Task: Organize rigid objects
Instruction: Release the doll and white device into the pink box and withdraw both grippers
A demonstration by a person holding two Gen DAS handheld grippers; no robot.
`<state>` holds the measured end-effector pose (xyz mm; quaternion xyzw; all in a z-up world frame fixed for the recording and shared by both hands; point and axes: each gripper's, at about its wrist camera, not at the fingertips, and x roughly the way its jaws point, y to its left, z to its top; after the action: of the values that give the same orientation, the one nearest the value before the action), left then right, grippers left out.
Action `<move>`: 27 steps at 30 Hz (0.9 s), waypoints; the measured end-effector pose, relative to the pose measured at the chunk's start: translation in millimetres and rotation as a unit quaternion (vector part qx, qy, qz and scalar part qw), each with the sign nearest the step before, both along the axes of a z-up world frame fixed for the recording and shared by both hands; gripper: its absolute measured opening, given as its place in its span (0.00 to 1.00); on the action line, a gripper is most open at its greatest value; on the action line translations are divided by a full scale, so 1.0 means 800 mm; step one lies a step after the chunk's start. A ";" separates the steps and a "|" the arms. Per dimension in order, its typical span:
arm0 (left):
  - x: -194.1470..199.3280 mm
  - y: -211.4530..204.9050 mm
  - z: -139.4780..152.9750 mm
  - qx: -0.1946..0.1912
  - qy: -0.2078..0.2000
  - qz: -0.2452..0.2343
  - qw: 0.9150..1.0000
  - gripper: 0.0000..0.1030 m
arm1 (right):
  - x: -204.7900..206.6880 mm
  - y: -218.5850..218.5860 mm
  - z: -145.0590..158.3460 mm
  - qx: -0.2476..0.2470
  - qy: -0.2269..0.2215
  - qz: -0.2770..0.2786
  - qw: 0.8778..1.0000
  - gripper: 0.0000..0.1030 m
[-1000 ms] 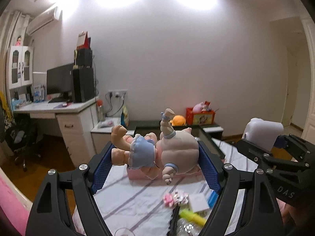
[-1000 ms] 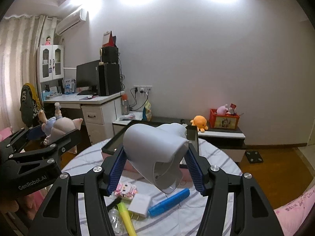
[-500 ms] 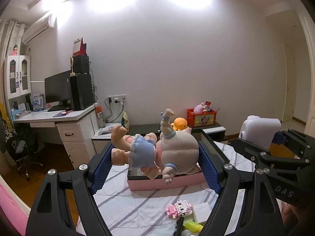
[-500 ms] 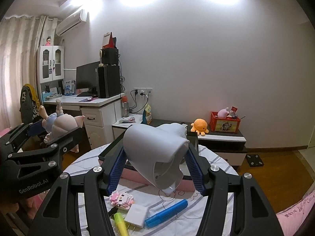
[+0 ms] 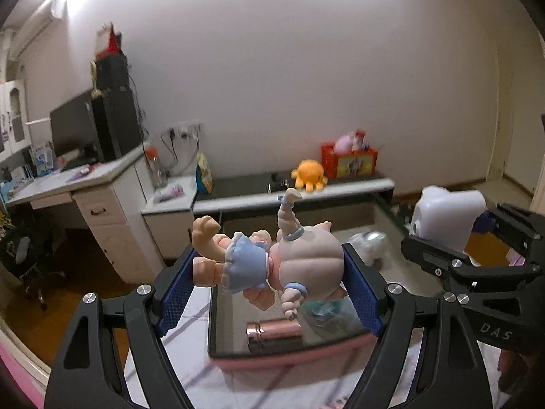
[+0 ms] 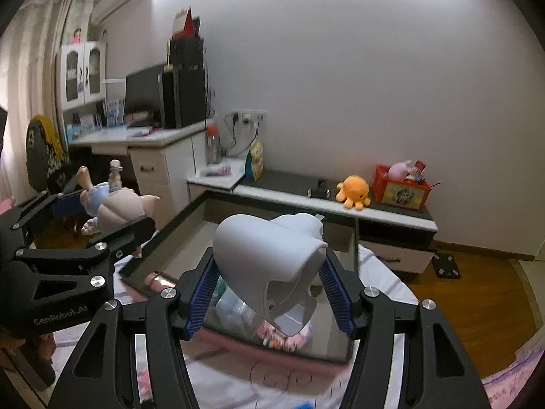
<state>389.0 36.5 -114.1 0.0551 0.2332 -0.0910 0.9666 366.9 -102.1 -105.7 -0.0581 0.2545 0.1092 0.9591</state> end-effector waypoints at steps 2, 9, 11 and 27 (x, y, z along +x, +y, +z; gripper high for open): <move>0.032 -0.002 -0.006 0.012 0.017 0.006 1.000 0.80 | 0.032 0.006 -0.008 -0.014 0.024 0.005 1.000 0.59; 0.129 -0.008 -0.051 0.052 0.098 0.017 0.994 0.80 | 0.125 0.021 -0.036 -0.047 0.095 0.013 0.994 0.59; 0.143 -0.010 -0.063 0.058 0.115 0.016 0.991 0.80 | 0.145 0.022 -0.046 -0.057 0.110 0.012 0.992 0.59; 0.125 0.006 -0.048 0.049 0.096 0.043 0.993 0.97 | 0.165 0.016 -0.049 -0.059 0.138 -0.004 0.989 0.78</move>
<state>489.0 41.3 -152.8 0.0836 0.3312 -0.0430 0.9389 498.6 -89.7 -144.6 -0.0974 0.3910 0.0968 0.9101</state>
